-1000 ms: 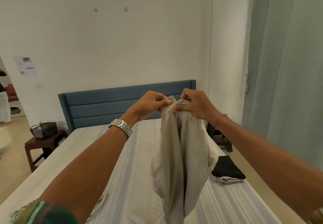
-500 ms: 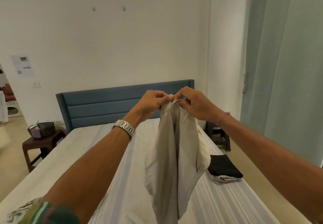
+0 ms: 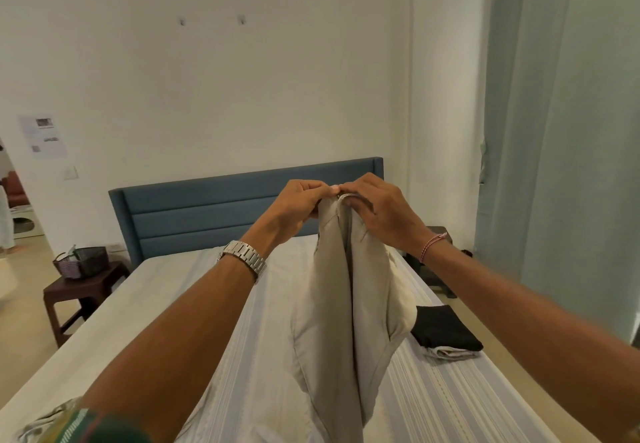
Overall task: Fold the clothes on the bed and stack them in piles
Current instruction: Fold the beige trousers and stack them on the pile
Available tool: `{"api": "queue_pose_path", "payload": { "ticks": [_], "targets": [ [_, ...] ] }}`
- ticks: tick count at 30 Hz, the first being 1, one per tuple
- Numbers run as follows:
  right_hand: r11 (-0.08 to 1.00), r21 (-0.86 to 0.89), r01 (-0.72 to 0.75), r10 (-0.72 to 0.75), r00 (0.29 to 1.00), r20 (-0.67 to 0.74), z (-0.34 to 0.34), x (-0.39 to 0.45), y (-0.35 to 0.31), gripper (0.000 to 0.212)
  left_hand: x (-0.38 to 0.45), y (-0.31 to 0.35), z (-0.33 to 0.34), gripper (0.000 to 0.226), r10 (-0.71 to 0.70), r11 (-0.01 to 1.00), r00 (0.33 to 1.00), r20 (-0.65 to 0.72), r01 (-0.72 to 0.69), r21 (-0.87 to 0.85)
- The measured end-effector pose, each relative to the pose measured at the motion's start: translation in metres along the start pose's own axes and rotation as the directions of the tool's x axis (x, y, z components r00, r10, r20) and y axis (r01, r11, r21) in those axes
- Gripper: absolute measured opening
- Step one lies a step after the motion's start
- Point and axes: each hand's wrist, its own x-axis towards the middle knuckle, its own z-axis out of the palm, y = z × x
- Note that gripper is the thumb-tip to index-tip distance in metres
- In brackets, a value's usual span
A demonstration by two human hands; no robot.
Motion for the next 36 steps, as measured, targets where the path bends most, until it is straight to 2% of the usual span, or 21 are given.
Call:
{"api": "queue_pose_path", "payload": {
  "ticks": [4,9,13,20,26,31,36],
  "targets": [
    [0.998,0.021,-0.063,0.062,0.998,0.012,0.0,0.003,0.002,0.027,-0.002,-0.004,0.002,0.04,0.063,0.992,0.998,0.007,-0.063,0.109],
    [0.994,0.07,-0.09,0.089,0.996,0.009,0.002,0.007,0.004,0.023,-0.007,-0.006,-0.002,0.021,0.124,0.971,0.99,0.069,-0.135,0.198],
    [0.985,0.114,-0.13,0.128,0.992,0.023,0.001,0.009,0.003,0.023,-0.006,-0.008,-0.012,0.025,0.154,0.948,0.983,0.097,-0.175,0.265],
    [0.924,0.287,-0.254,0.22,0.965,0.146,-0.009,0.018,0.002,0.02,-0.006,-0.007,-0.023,0.02,0.169,0.924,0.972,0.162,-0.214,0.318],
    [0.932,0.249,-0.266,0.219,0.955,0.199,-0.009,0.021,0.004,0.02,-0.005,-0.004,-0.024,0.017,0.206,0.861,0.951,0.23,-0.288,0.419],
    [0.936,0.209,-0.283,0.232,0.943,0.237,-0.007,0.023,0.002,0.021,-0.006,0.0,-0.027,0.025,0.197,0.862,0.943,0.267,-0.297,0.411],
    [0.871,0.289,-0.398,0.285,0.887,0.362,-0.011,0.026,-0.005,0.03,-0.006,0.003,-0.029,0.027,0.174,0.892,0.946,0.273,-0.269,0.364]
  ]
}}
